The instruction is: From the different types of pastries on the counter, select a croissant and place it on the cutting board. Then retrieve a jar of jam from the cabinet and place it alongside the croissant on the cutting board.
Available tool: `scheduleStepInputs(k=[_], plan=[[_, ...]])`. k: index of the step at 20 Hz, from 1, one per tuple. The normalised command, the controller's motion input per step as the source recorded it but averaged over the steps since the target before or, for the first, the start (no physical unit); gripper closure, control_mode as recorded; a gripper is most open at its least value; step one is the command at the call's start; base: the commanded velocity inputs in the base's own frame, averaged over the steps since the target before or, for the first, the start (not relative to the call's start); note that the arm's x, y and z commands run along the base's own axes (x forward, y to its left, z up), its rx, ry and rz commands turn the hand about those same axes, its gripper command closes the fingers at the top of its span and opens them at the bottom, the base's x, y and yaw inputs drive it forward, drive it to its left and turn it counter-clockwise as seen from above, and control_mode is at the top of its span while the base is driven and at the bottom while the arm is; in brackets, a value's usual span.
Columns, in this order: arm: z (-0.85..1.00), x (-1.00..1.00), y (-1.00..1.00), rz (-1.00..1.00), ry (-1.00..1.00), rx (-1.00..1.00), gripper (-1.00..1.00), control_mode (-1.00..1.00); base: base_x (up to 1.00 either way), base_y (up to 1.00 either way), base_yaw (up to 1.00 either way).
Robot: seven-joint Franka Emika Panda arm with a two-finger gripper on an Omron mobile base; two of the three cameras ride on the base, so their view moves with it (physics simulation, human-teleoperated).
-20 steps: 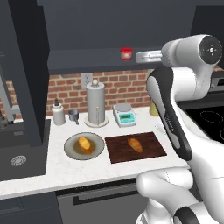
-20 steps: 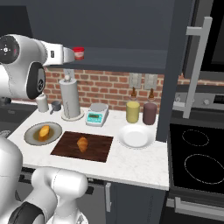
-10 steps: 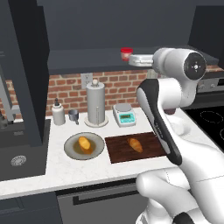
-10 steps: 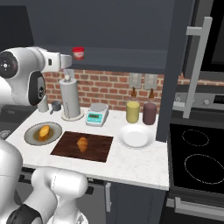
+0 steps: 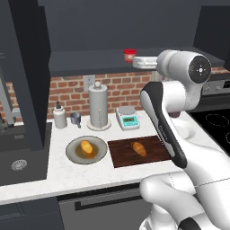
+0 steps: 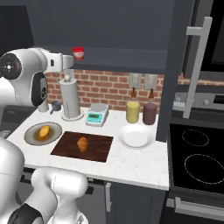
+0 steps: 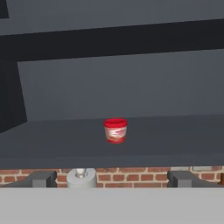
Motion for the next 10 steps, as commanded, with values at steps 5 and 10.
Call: scheduleStepInputs(k=[5, 10], plan=[[0.0, 0.0, 0.0, 0.0, 0.0, 0.0, -1.0, -1.0, 0.0, 0.0, 0.0], [0.0, 0.06, 0.0, 0.0, 0.0, 0.0, -1.0, -1.0, 0.0, 0.0, 0.0]])
